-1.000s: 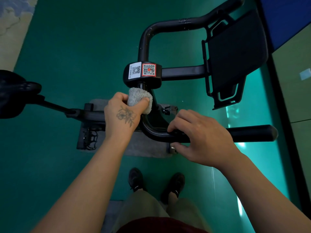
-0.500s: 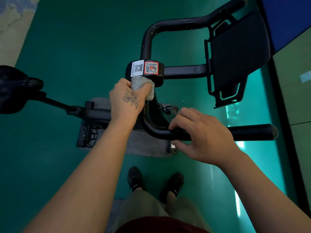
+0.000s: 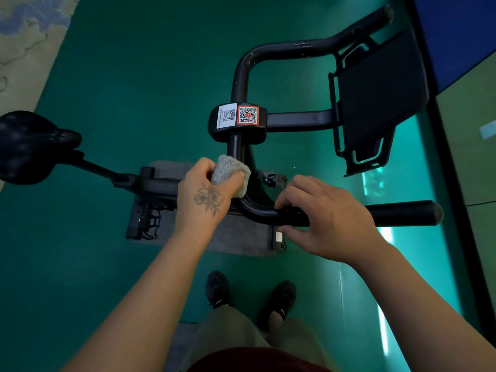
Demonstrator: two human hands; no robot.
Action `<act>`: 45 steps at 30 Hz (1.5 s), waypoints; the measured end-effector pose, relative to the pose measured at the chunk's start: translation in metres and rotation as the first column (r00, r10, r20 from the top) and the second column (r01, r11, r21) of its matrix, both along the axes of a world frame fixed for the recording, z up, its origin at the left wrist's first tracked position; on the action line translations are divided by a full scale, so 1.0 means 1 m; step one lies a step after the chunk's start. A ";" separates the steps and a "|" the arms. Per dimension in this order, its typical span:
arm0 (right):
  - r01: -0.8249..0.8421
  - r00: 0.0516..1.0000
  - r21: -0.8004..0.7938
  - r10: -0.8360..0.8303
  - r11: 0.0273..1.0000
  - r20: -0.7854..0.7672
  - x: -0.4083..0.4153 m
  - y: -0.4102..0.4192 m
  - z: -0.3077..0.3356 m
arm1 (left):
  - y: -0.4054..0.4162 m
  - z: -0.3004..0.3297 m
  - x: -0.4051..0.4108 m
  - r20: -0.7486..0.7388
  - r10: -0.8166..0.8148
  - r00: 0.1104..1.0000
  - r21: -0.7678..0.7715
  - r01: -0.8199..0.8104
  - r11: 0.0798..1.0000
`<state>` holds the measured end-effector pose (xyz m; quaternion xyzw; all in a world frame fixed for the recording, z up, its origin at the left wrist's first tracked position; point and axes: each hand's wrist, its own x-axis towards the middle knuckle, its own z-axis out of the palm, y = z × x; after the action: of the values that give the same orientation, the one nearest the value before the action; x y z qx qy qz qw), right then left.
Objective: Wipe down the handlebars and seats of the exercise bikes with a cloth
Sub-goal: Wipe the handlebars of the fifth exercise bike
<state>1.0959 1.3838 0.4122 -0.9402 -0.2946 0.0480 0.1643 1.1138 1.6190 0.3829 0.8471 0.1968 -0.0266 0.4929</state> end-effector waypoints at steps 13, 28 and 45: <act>0.020 1.000 0.005 -0.020 1.000 -0.017 -0.001 0.000 -0.001 | 0.011 -0.007 0.021 0.152 -0.089 0.984 -0.003 0.091 0.996; 0.069 0.997 0.028 -0.067 0.997 -0.048 -0.004 0.002 0.003 | 0.042 -0.001 -0.039 0.123 -0.260 0.958 -0.059 0.268 0.961; 0.452 0.892 0.560 -0.335 0.694 -0.304 -0.054 0.020 0.048 | 0.016 0.069 0.001 0.352 -0.710 0.609 -0.097 0.779 0.620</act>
<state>1.0418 1.4036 0.4601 -0.8665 -0.0690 -0.0036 0.4943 1.1148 1.6345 0.4521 0.7795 -0.2527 -0.1343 0.5573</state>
